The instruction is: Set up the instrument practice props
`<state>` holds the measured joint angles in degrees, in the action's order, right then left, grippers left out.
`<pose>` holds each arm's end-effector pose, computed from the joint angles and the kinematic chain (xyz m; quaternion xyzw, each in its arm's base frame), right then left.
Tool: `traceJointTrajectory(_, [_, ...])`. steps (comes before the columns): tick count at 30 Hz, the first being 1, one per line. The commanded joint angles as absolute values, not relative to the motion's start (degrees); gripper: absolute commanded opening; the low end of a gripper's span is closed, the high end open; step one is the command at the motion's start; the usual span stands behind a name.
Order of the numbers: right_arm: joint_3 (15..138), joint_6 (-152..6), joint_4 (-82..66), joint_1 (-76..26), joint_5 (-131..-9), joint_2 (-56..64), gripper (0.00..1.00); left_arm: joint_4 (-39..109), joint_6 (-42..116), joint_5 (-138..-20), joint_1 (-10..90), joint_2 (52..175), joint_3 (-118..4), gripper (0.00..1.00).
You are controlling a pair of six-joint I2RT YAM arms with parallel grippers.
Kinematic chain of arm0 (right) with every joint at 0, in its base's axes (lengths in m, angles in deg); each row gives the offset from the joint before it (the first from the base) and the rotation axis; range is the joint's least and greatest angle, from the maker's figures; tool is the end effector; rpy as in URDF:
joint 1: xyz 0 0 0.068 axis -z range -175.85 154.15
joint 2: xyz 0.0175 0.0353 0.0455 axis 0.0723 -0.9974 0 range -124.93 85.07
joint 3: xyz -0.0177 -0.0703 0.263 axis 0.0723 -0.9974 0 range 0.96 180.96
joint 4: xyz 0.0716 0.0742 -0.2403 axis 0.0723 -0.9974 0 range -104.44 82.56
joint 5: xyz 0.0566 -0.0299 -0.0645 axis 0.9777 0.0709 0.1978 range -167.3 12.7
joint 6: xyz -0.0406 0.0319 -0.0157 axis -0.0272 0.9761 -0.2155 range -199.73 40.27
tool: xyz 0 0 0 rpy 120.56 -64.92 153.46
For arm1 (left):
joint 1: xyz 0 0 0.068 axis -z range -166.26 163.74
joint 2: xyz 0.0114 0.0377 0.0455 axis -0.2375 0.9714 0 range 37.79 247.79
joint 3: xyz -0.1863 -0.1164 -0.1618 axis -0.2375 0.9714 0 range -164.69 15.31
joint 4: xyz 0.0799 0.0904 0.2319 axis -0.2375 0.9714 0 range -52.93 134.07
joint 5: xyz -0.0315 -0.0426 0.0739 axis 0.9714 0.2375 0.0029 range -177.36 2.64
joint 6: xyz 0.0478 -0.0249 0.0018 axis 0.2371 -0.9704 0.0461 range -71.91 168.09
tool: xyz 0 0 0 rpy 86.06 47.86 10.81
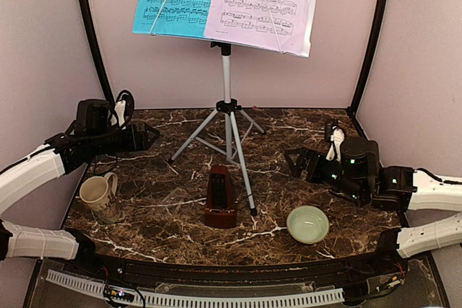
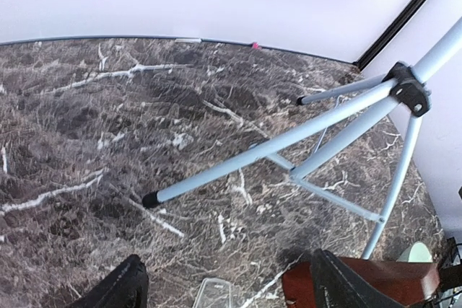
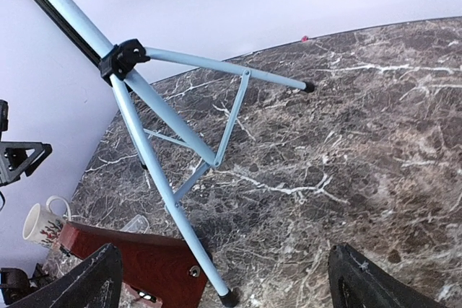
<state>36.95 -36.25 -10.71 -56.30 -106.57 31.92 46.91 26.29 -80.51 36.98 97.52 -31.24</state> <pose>0.1196 0.1757 0.2730 0.0254 0.8072 0.3069 0.5035 0.2186 -0.0984 0.3013 0.0434 0.8320 -0.2570 0.4897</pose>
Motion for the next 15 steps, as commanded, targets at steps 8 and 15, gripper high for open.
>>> traceJointTrajectory(8, [50.7, -49.2, -19.2, -39.9, -92.2, 32.6, 1.00, 53.1, 30.0, -73.6, 35.9, 104.5, -46.8, 0.99])
traceJointTrajectory(15, [52.6, -50.1, -17.7, -26.1, -75.4, 25.4, 1.00, 51.7, 27.2, -70.0, 32.3, 108.8, -48.2, 0.99])
